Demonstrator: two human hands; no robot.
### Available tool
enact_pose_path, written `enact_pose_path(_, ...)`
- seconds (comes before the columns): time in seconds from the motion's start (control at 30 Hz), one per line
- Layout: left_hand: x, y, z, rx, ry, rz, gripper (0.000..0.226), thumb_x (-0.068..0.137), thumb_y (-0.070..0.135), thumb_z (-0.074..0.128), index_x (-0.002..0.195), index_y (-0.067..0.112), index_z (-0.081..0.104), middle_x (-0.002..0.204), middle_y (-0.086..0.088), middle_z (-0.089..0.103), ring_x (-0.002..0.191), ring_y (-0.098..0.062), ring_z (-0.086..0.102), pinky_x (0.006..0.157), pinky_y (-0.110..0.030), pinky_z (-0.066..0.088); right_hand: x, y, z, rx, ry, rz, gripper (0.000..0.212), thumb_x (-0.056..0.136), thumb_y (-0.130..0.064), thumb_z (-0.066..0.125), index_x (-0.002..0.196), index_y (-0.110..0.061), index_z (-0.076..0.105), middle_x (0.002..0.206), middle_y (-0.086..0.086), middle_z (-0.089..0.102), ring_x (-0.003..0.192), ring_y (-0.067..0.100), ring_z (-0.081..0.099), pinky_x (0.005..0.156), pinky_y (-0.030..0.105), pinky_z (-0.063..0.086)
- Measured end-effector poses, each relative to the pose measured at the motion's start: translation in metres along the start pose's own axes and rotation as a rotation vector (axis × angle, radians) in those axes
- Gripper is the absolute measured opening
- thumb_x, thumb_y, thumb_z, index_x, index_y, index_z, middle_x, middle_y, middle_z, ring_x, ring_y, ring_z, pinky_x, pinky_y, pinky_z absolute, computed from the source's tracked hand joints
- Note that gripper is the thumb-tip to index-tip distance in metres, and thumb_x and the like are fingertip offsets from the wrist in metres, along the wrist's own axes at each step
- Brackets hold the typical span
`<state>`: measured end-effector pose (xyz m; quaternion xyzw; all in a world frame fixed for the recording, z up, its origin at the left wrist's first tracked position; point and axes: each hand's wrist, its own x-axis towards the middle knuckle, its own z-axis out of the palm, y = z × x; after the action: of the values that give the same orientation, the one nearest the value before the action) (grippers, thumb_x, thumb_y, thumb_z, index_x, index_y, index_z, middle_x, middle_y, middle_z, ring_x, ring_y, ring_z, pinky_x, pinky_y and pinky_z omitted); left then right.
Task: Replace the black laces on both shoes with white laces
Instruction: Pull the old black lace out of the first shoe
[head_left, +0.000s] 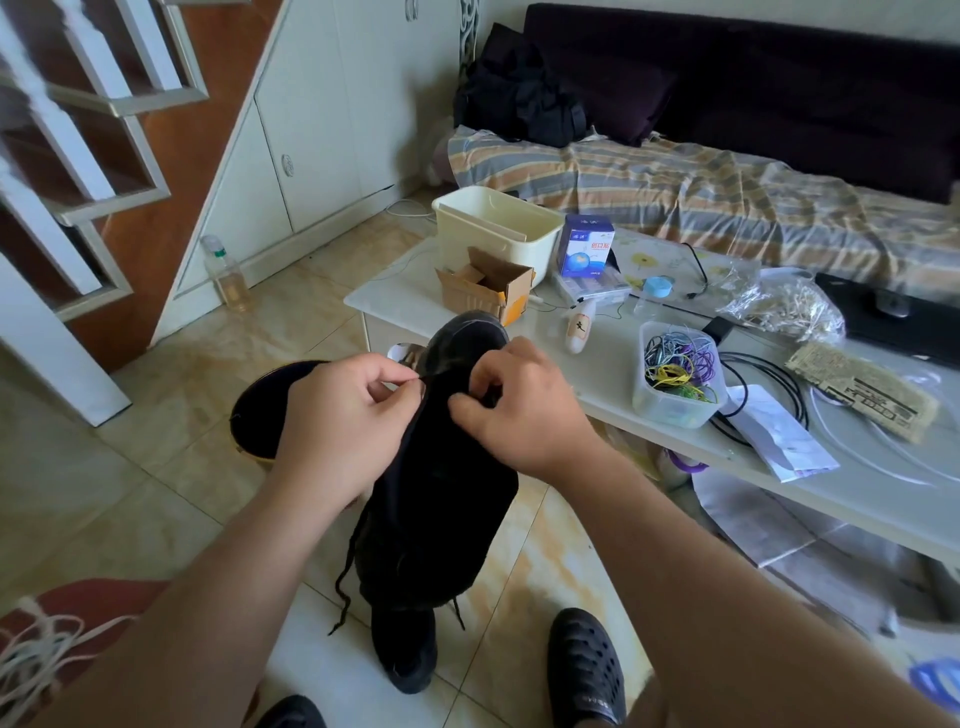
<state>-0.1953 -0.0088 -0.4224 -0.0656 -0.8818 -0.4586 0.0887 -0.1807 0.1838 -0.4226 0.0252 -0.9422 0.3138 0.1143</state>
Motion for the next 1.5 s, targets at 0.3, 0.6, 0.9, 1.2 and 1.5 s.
enact_pose_path(0.3, 0.001, 0.002, -0.005, 0.077, 0.014, -0.012, 0.007, 0.091, 0.034, 0.072, 0.085, 0.034, 0.077, 0.071, 0.022, 0.07, 0.07, 0.002, 0.066, 0.064, -0.022, 0.048, 0.008, 0.01, 0.005, 0.012, 0.272, -0.089, 0.026, 0.099, -0.023, 0.057, 0.075, -0.012, 0.058, 0.093, 0.004, 0.055, 0.078, 0.023, 0.054, 0.066, 0.04, 0.048)
enact_pose_path(0.6, 0.007, -0.002, -0.008, 0.024, 0.039, -0.052, 0.009, 0.092, 0.031, 0.073, 0.084, 0.033, 0.076, 0.069, 0.019, 0.07, 0.065, -0.003, 0.066, 0.068, -0.028, 0.055, 0.006, 0.013, -0.008, 0.078, 0.318, 0.105, 0.04, 0.093, -0.019, 0.057, 0.133, -0.019, 0.06, 0.132, 0.001, 0.056, 0.11, 0.02, 0.055, 0.096, 0.036, 0.045)
enact_pose_path(0.9, -0.007, 0.011, 0.001, 0.126, 0.009, 0.022, 0.006, 0.09, 0.03, 0.074, 0.087, 0.029, 0.078, 0.066, 0.022, 0.068, 0.067, 0.005, 0.063, 0.058, -0.004, 0.039, 0.008, -0.005, 0.008, -0.19, 0.116, -0.195, 0.012, 0.087, -0.027, 0.073, 0.096, -0.021, 0.076, 0.093, -0.001, 0.068, 0.09, 0.026, 0.062, 0.074, 0.042, 0.054)
enact_pose_path(1.2, 0.006, 0.0, -0.01, 0.019, -0.002, -0.068, 0.008, 0.089, 0.033, 0.074, 0.082, 0.034, 0.077, 0.068, 0.015, 0.071, 0.065, -0.006, 0.066, 0.066, -0.027, 0.051, 0.016, 0.022, -0.016, -0.015, 0.291, 0.212, 0.012, 0.09, -0.02, 0.065, 0.083, -0.011, 0.067, 0.071, 0.003, 0.065, 0.068, 0.023, 0.059, 0.058, 0.031, 0.046)
enact_pose_path(1.5, 0.008, 0.0, -0.01, -0.022, 0.016, -0.075, 0.007, 0.092, 0.033, 0.074, 0.085, 0.034, 0.077, 0.069, 0.014, 0.072, 0.067, -0.009, 0.069, 0.072, -0.036, 0.06, 0.007, 0.013, -0.01, 0.02, 0.275, 0.048, 0.046, 0.074, -0.016, 0.06, 0.12, -0.022, 0.067, 0.126, -0.002, 0.056, 0.117, 0.026, 0.048, 0.096, 0.041, 0.044)
